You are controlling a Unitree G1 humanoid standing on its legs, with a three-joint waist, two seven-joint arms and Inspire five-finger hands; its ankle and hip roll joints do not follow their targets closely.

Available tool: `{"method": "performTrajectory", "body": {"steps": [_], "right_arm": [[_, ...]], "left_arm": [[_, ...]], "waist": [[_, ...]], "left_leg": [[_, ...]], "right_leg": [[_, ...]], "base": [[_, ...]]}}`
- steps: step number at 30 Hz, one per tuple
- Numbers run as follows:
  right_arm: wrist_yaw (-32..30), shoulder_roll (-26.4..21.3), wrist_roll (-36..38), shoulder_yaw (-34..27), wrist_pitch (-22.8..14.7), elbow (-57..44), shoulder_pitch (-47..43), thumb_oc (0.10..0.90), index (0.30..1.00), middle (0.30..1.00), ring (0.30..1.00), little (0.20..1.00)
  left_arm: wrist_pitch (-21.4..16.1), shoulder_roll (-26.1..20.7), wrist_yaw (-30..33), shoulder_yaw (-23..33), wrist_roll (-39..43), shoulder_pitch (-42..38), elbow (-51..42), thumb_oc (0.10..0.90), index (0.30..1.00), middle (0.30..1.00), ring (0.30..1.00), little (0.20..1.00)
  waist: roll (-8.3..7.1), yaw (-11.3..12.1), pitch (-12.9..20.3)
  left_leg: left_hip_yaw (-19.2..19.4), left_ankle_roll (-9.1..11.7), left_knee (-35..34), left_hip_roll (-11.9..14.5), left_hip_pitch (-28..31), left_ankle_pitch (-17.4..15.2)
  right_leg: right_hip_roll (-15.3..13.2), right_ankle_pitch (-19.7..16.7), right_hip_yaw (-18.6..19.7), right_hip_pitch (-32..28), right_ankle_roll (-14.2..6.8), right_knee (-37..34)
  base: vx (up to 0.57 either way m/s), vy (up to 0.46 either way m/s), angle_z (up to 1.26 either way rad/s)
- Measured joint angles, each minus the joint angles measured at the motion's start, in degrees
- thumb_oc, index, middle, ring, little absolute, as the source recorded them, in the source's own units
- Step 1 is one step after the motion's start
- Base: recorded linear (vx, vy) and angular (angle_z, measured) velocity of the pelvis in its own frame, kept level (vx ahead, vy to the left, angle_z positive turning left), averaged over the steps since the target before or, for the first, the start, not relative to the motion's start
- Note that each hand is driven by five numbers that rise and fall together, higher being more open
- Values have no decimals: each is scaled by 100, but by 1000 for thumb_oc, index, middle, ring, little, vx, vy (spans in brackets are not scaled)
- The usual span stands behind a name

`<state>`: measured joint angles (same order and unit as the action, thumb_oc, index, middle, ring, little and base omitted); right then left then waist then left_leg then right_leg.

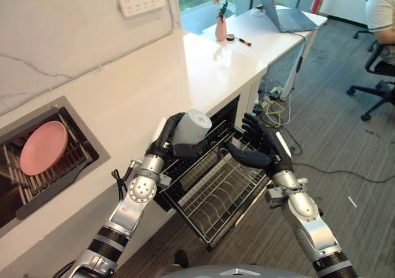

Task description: Place the dishes in the dishwasher.

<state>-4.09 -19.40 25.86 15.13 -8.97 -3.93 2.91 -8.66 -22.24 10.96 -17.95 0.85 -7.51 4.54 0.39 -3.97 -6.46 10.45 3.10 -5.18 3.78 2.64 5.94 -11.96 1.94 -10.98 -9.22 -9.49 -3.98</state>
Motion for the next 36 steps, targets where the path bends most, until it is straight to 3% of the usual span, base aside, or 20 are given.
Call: {"method": "performTrajectory", "body": {"steps": [3,10,20,26,28,36], "right_arm": [[35,21,553,274,-8,-348,-1,800,900,900,900,900],[-246,121,1046,752,-107,-549,-345,800,900,900,900,900],[-1495,314,1249,1063,-111,-525,-1086,800,900,900,900,900],[-2239,609,999,1159,-114,-529,-1109,800,900,900,900,900],[-2581,666,962,1321,-130,-530,-1133,800,900,900,900,900],[-3105,933,1055,1716,-244,-529,-1275,800,900,900,900,900]], "left_arm": [[0,57,59,-262,119,-16,0,400,300,300,300,300],[33,354,451,-851,86,-185,31,400,300,300,300,300],[226,606,1516,-1228,-610,-920,430,400,300,300,300,300],[489,689,2379,-1616,-1633,-1255,762,400,300,300,300,300],[738,777,2790,-1773,-2065,-1489,1010,400,300,300,300,300],[1295,914,3473,-1774,-2646,-1607,1100,400,300,300,300,300]], "waist": [[-5,-112,7],[-15,-261,17],[20,-263,39],[27,-241,43],[34,-249,48],[87,-242,85]], "left_leg": [[46,12,0,29,92,8],[257,13,0,74,133,9],[287,13,1,69,97,9],[180,12,1,40,83,9],[154,12,1,38,84,9],[148,12,0,37,83,9]], "right_leg": [[35,-9,57,-99,12,-101],[66,-18,218,-56,29,-134],[61,-31,251,5,45,-126],[48,-30,147,-65,46,-133],[46,-29,115,-69,46,-133],[45,-30,110,-68,46,-124]], "base": [[31,-69,-17],[18,-65,-13],[1,-14,-1],[7,4,9],[6,18,6],[0,0,0]]}}
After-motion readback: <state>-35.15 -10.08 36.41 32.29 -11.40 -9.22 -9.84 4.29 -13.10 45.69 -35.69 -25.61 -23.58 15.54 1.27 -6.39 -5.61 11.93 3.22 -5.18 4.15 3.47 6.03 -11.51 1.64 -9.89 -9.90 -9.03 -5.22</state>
